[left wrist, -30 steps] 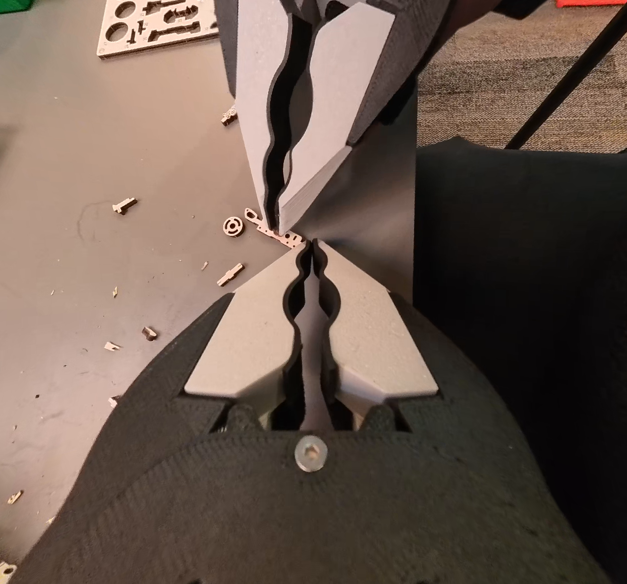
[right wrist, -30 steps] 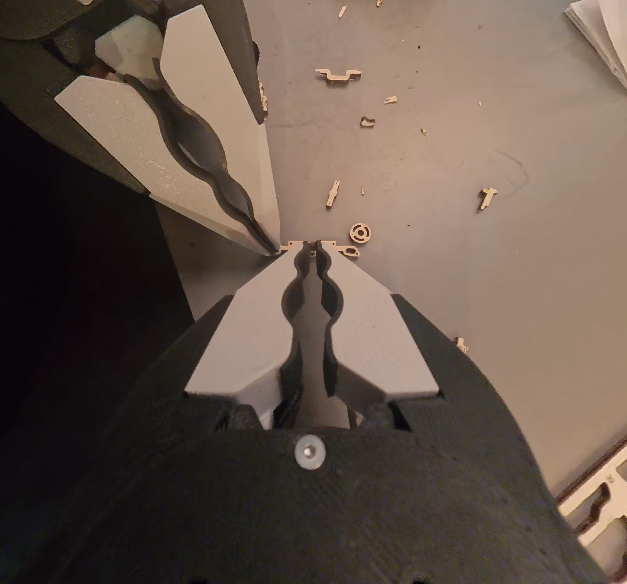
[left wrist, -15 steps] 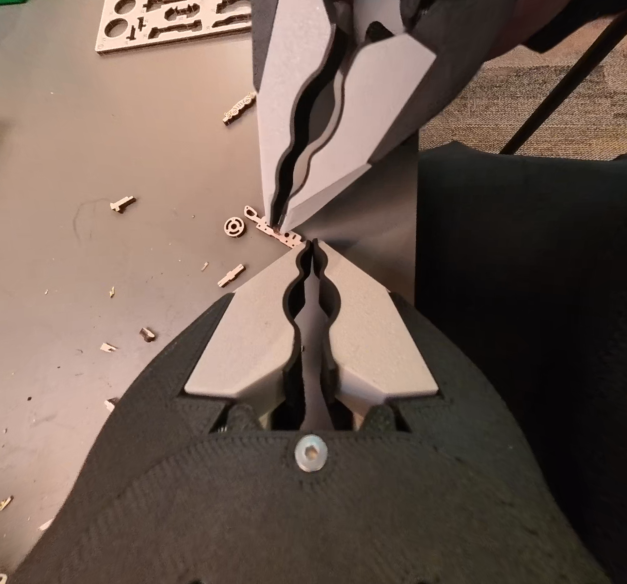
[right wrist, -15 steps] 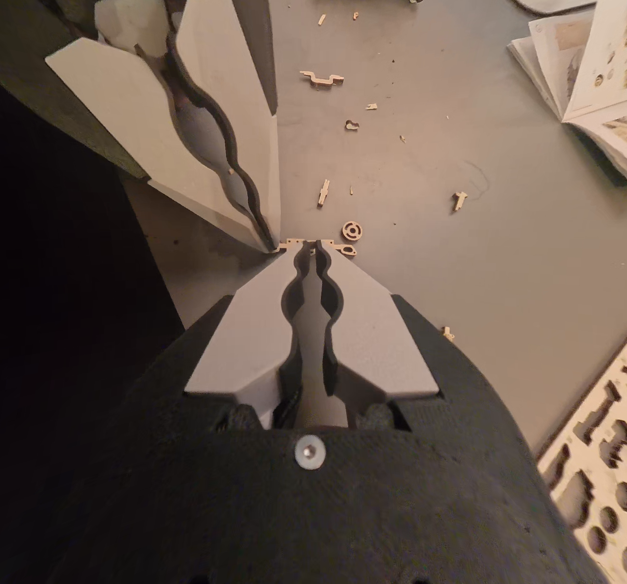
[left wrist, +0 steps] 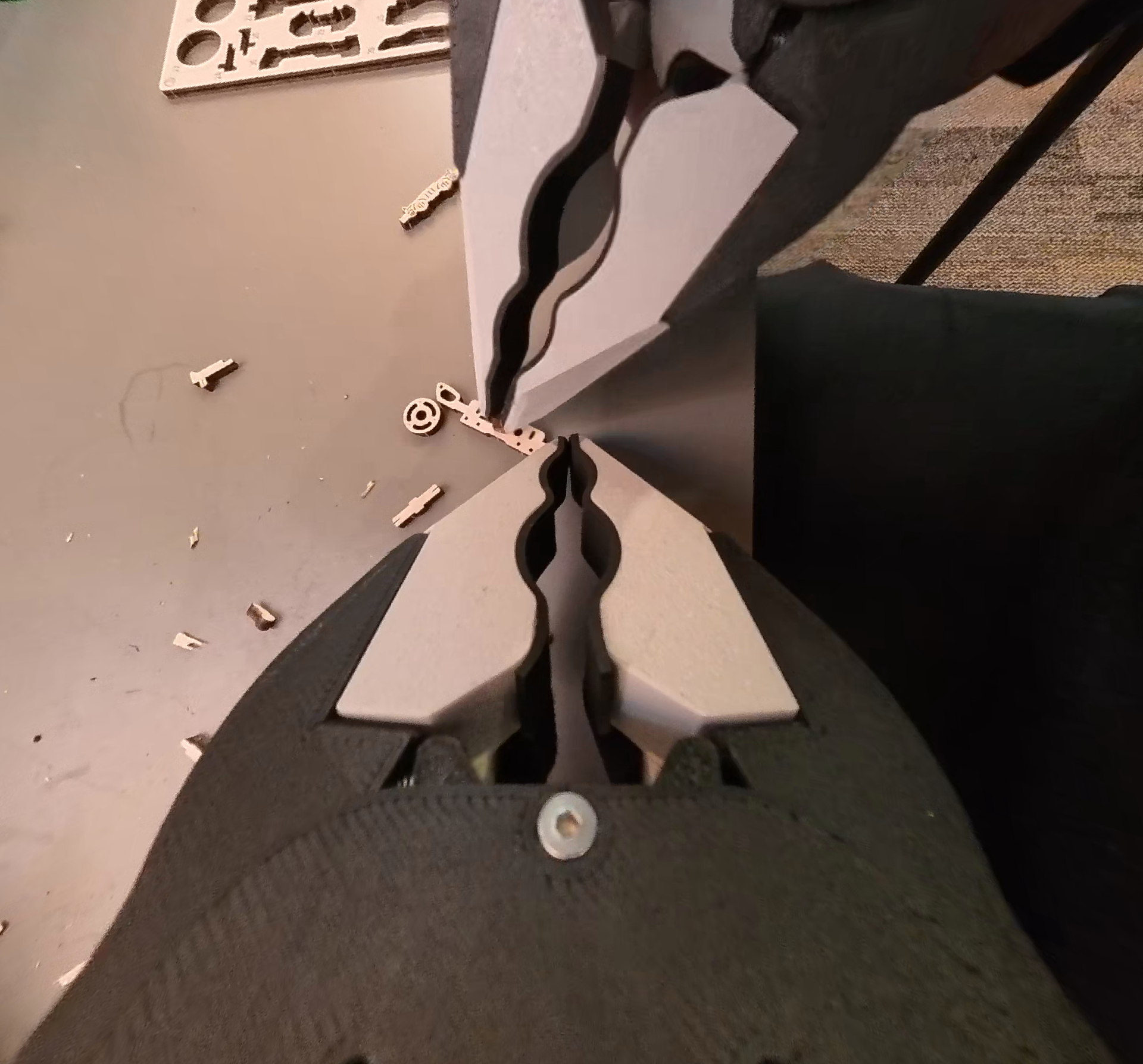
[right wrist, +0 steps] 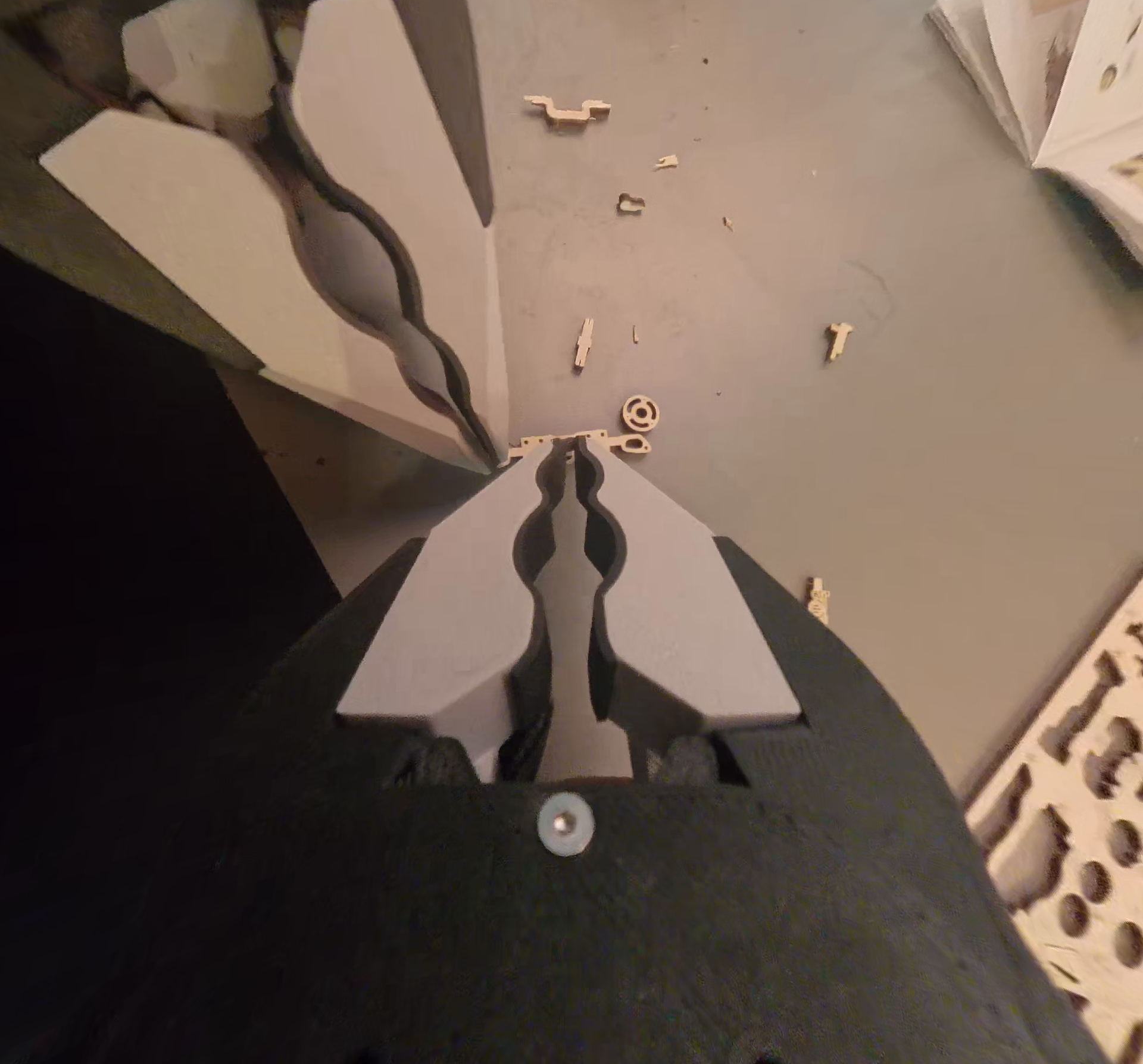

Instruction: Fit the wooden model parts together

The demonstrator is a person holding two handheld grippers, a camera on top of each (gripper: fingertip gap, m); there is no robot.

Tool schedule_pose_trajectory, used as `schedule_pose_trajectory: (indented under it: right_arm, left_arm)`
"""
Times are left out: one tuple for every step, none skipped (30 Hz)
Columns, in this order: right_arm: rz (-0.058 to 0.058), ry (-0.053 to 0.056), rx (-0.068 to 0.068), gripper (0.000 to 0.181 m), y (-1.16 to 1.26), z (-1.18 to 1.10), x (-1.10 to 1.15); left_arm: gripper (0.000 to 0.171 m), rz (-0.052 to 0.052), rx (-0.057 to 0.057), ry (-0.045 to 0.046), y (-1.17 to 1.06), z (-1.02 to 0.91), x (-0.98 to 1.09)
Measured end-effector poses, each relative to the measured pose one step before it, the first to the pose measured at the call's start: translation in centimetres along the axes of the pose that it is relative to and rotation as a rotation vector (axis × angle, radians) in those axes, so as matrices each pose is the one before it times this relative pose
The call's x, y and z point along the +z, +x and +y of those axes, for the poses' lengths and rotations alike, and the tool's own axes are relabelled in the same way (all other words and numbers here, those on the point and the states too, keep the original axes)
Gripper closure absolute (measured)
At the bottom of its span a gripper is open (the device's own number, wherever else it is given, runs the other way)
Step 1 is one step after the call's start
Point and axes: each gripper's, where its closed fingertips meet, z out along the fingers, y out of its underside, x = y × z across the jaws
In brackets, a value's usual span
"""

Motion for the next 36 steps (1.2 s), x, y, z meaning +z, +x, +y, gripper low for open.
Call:
schedule_pose_trajectory:
  right_arm:
    - [-0.0084,0.0085,0.0225,0.18,-0.015,-0.06,0.011]
    - [-0.0153,0.0148,0.039,0.18,-0.031,-0.072,0.012]
    - [-0.017,0.0119,0.0411,0.18,0.015,0.006,-0.037]
    - [-0.0073,0.0051,0.0238,0.18,0.081,0.037,-0.084]
    - [-0.0043,0.0022,0.0103,0.18,0.021,0.049,-0.048]
    - [-0.0026,0.0001,0.0052,0.18,-0.004,0.007,-0.008]
    - [-0.0029,-0.0024,0.0044,0.18,0.009,-0.01,0.001]
    - [-0.0008,-0.0048,0.0038,0.18,0.056,0.004,-0.039]
    - [-0.0002,-0.0025,0.0049,0.18,0.051,0.03,-0.055]
    - [-0.0011,-0.0009,0.0075,0.18,0.038,0.045,-0.04]
    - [-0.0004,-0.001,0.0044,0.18,0.023,0.022,-0.044]
    - [0.0017,-0.0026,-0.004,0.18,0.012,0.007,-0.017]
    - [0.0005,0.0005,-0.0003,0.18,0.037,-0.011,-0.007]
    - [-0.0035,-0.0015,0.0104,0.18,0.031,0.033,0.017]
    - [-0.0025,-0.0011,0.0083,0.18,0.031,0.009,0.009]
    - [0.0018,-0.0003,0.0025,0.18,0.025,-0.049,-0.02]
    - [0.0053,-0.0026,0.0019,0.18,0.049,0.032,0.0]
    - [0.0029,-0.0009,0.0015,0.18,-0.01,0.037,0.027]
    - [-0.0005,-0.003,0.0077,0.18,0.001,0.024,0.009]
    - [0.0019,-0.0058,0.0023,0.18,0.012,0.029,-0.003]
    - [0.0133,-0.0083,-0.0159,0.18,0.027,0.02,0.0]
    - [0.0161,-0.0059,-0.0188,0.18,-0.006,0.007,0.028]
    - [0.0073,-0.0011,-0.0047,0.18,0.017,0.003,0.014]
    - [0.0014,0.0008,0.0024,0.18,0.012,0.017,-0.007]
    - [0.0101,-0.0002,-0.0085,0.18,0.006,0.018,0.003]
    - [0.0167,0.0007,-0.0121,0.18,-0.002,-0.006,0.021]
    - [0.0116,-0.0005,-0.0093,0.18,0.012,0.014,-0.016]
    - [0.0042,-0.0039,0.0014,0.18,-0.007,0.003,0.002]
    - [0.0082,-0.005,-0.0116,0.18,0.002,-0.004,-0.002]
    - [0.0062,-0.0032,-0.0059,0.18,0.004,-0.025,0.0]
    - [-0.0027,0.0021,0.0104,0.18,-0.005,-0.027,-0.014]
    - [-0.0078,0.0094,0.0156,0.18,-0.007,-0.021,-0.001]
    - [-0.006,0.0066,0.0109,0.18,0.018,-0.008,-0.031]
    - [-0.0024,0.0014,0.0052,0.18,0.032,0.012,-0.026]
    - [-0.0039,0.0017,0.0111,0.18,0.024,-0.033,-0.024]
    - [-0.0053,0.0002,0.0106,0.18,0.02,0.023,0.0]
  left_arm:
    - [0.171,0.0,0.0007,-0.00034,-0.003,-0.009,0.012]
    - [0.171,0.0019,-0.0016,0.00067,0.006,-0.003,0.002]
    - [0.171,0.0031,-0.0023,-0.00035,0.001,0.012,0.013]
    - [0.171,0.0009,-0.0019,-0.00216,-0.009,0.017,0.019]
    - [0.171,0.0028,-0.0006,-0.00266,0.02,0.032,0.035]
    - [0.171,0.0015,0.0,-0.00014,0.004,-0.012,0.016]
    - [0.171,0.0017,-0.0005,-0.00003,0.01,-0.013,0.017]
    - [0.171,-0.0001,-0.0003,-0.00011,-0.027,-0.012,0.018]
    - [0.171,-0.0011,0.0001,-0.00005,-0.023,-0.013,0.015]
    - [0.171,-0.0005,-0.0004,-0.00018,-0.022,-0.011,0.016]
    - [0.171,0.0002,-0.0008,-0.00032,-0.019,-0.01,0.016]
    - [0.171,0.001,-0.0006,-0.0001,0.0,-0.012,0.016]
    - [0.171,0.0004,-0.0008,-0.00019,-0.017,-0.011,0.017]
    - [0.171,0.0005,-0.0018,0.00063,-0.02,-0.023,0.01]
    - [0.171,0.001,-0.0015,0.00143,-0.007,-0.028,-0.007]
    - [0.171,0.0009,-0.0008,-0.00066,0.001,-0.005,0.012]
    - [0.171,-0.001,-0.0002,-0.00037,-0.03,-0.009,0.014]
    - [0.171,0.0005,0.001,0.00201,0.008,-0.043,-0.001]
    - [0.171,0.0025,0.0007,-0.00059,0.012,-0.006,0.013]
    - [0.171,0.0031,-0.001,0.00026,0.019,-0.005,-0.008]
    - [0.171,0.0023,-0.0017,0.00386,0.007,-0.057,-0.025]
    - [0.171,0.0,-0.0011,0.01205,-0.013,-0.154,-0.079]
    - [0.171,0.0029,-0.0058,0.01066,-0.027,-0.145,-0.07]
    - [0.171,0.0072,-0.0113,0.00362,-0.027,-0.046,-0.023]
    - [0.171,0.0109,-0.0169,-0.00275,-0.036,0.02,0.021]
    - [0.17,0.0124,-0.0186,-0.00904,-0.05,0.084,0.085]
    - [0.169,0.0115,-0.0143,-0.00673,-0.015,0.044,0.098]
    - [0.17,0.011,-0.01,-0.00256,0.025,-0.02,0.083]
    - [0.17,0.0107,-0.0114,-0.00021,0.042,-0.076,0.091]
    - [0.169,0.0096,-0.0112,-0.00542,0.029,-0.002,0.123]
    - [0.169,0.0065,-0.0053,-0.00605,0.033,0.015,0.113]
    - [0.17,0.0015,-0.0005,-0.00504,0.002,0.043,0.08]
    - [0.17,-0.002,0.0022,-0.00051,-0.003,0.006,0.016]
    - [0.17,-0.0006,-0.0003,-0.00202,-0.008,0.042,-0.015]
    - [0.17,0.0003,-0.003,-0.0007,-0.034,0.01,0.018]
    - [0.171,0.0012,-0.0036,0.00022,-0.026,-0.019,0.011]
